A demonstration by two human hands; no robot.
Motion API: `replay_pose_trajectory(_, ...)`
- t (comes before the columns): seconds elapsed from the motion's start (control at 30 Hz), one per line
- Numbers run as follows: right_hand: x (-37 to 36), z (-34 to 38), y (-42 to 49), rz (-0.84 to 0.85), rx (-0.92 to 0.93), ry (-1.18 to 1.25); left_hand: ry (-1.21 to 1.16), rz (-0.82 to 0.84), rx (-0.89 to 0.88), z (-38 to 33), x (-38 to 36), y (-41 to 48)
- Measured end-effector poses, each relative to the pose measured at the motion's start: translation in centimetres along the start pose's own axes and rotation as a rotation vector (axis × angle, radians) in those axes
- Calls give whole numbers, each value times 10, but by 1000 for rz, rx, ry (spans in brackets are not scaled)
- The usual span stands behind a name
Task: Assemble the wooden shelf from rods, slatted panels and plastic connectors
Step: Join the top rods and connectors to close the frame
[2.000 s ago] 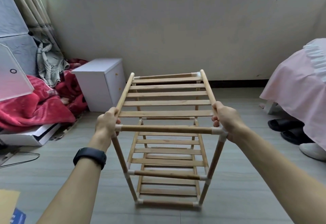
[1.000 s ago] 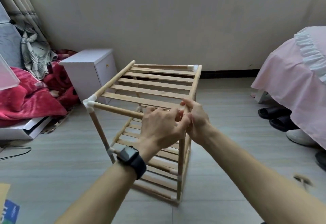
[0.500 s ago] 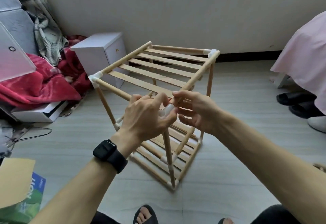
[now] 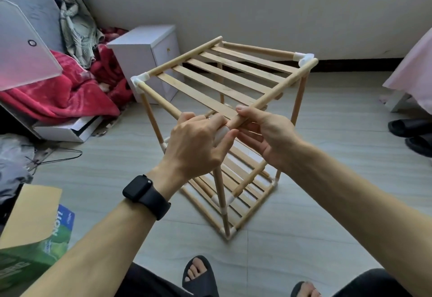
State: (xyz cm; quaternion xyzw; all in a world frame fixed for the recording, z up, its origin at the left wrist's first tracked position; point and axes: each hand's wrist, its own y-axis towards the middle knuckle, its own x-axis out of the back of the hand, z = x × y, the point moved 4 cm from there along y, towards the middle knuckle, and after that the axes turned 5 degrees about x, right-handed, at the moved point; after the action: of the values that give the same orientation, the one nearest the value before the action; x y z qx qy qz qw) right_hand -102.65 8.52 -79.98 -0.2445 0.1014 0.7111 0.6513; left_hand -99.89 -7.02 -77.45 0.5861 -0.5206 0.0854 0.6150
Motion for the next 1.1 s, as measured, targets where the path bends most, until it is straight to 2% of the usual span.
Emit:
replay_pose_trajectory(0.2, -6, -6, -5, -1, 8, -14, 16, 25, -32, 7, 1, 0)
replay_pose_trajectory(0.4, -1, -9, -4, 57, -29, -251, 24, 26, -51, 29, 4, 4)
replay_pose_trajectory(0.53, 13, -2, 2, -82, 6, -305, 156, 20, -37, 62, 27, 1)
replay_pose_trajectory(0.67, 39, 7, 12, -253, 56, -320, 319, 73, 62, 100, 58, -5)
replay_pose_trajectory(0.73, 53, 13, 16, -323, 79, -315, 391, 104, 186, 111, 67, -8)
replay_pose_trajectory(0.83, 64, 24, 23, -393, 133, -386, 366, 27, 350, 101, 73, -11)
replay_pose_trajectory(0.97, 55, 29, 33, -277, 221, -432, 152, -24, 152, 38, 39, 10)
replay_pose_trajectory(1.1, 31, 31, 34, -114, 227, -456, 154, 82, 17, -16, -9, 51)
